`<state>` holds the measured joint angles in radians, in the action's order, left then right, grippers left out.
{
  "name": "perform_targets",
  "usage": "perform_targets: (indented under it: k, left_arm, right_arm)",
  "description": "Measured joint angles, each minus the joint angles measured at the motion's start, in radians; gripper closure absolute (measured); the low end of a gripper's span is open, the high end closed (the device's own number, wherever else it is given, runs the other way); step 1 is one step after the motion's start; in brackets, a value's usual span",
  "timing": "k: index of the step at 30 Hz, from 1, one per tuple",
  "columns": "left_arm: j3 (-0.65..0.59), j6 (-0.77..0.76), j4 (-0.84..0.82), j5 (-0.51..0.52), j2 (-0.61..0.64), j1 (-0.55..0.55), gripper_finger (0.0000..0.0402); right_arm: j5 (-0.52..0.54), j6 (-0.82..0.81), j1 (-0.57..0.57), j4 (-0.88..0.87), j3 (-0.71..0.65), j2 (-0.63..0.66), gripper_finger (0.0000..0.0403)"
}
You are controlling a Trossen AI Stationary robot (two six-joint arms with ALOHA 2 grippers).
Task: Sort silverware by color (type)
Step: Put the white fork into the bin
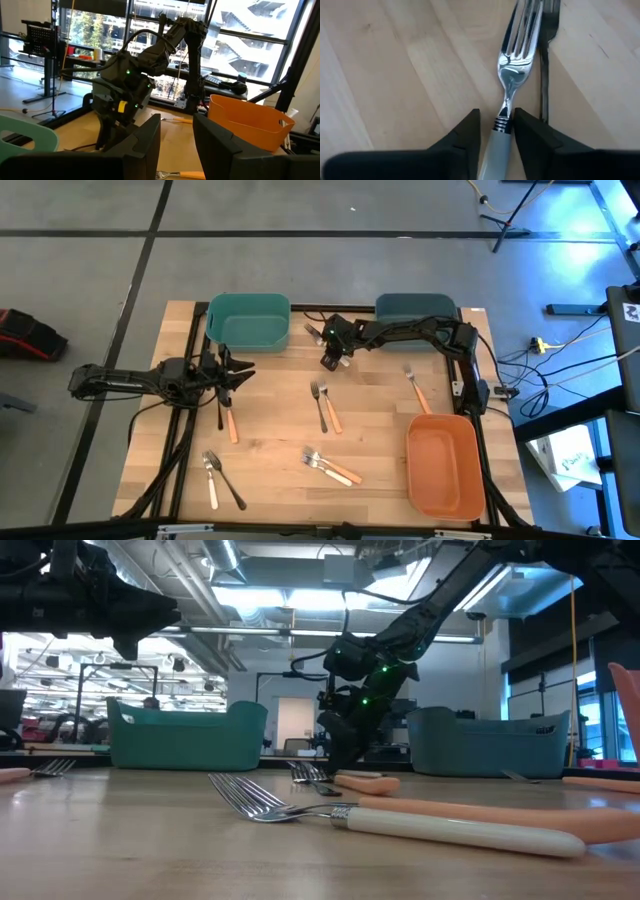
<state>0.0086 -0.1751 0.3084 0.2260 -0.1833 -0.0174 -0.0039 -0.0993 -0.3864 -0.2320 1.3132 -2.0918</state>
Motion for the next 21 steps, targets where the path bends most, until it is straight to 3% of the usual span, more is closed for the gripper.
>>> perform_targets:
  k: [8, 14, 21]
  left_arm:
    - [0.0, -0.006, 0.001, 0.001, 0.0, 0.0, 0.0292]
    - [0.0, -0.027, 0.005, 0.015, 0.0, 0.0, 0.0292]
    - [0.0, -0.033, 0.005, 0.015, 0.0, 0.0, 0.0292]
  right_arm:
    - [-0.015, 0.08, 0.001, 0.01, 0.0, -0.001, 0.0393]
    - [-0.016, 0.131, 0.005, 0.014, -0.003, 0.011, 0.0383]
    - [-0.011, 0.179, 0.017, -0.021, -0.006, 0.117, 0.039]
